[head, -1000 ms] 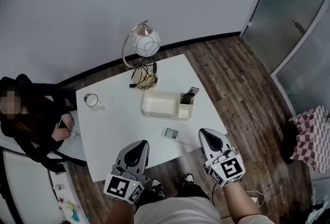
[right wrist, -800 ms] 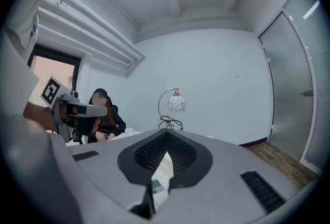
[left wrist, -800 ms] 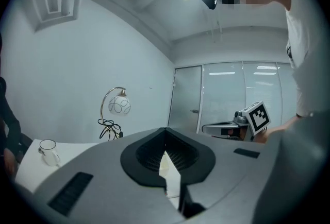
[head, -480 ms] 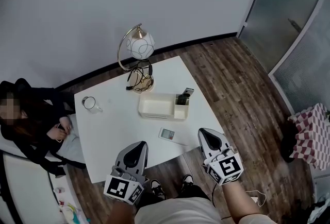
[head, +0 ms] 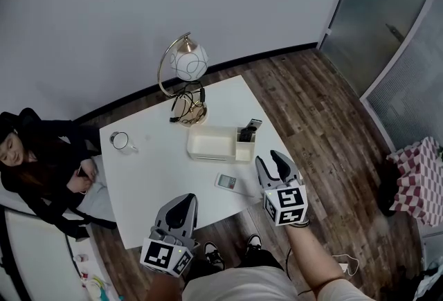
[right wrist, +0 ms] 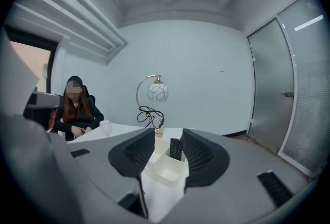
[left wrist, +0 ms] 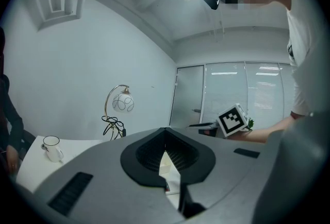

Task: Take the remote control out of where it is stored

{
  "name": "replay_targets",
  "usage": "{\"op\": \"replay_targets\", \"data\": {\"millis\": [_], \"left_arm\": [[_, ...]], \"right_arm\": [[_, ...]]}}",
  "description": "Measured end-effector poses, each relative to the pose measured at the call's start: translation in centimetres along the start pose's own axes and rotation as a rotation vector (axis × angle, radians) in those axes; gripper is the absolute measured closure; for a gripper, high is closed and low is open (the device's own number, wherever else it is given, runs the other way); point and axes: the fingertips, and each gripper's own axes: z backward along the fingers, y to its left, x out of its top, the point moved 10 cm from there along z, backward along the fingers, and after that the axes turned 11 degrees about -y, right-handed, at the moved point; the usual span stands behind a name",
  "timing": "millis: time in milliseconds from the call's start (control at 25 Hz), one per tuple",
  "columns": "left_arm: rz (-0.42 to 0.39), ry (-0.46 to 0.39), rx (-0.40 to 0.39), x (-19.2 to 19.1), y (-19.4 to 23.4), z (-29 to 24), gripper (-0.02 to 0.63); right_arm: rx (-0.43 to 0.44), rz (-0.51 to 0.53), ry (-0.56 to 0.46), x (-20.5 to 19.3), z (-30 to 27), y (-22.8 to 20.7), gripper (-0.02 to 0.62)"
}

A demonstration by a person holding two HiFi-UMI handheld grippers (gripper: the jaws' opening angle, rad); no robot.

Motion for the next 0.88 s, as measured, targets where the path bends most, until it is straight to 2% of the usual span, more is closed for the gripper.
{"op": "replay_targets", "data": {"millis": [280, 440, 680, 880], "left_arm": [[0.012, 0.021, 0.001, -0.6, 1.1, 0.1, 0.598], [0.021, 0.033, 0.009, -0.9, 2.1, 0.3, 0.598], [0.034, 0.068, 0.022, -1.8, 3.6, 0.2, 0.598], [0.039, 0.091, 0.027, -2.3, 4.5, 0.0, 0.598]], "right_arm": [[-0.128, -0.031, 0.072, -2.0, -6.3, 0.0, 0.383], [-0.187, -0.02, 0.105, -3.8, -9.2, 0.6, 0.373], [-0.286, -0.061, 0.152, -6.4, -12.6, 0.5, 0.364], [-0.328, -0.081, 0.174, -8.2, -14.1, 0.1, 0.364]]}}
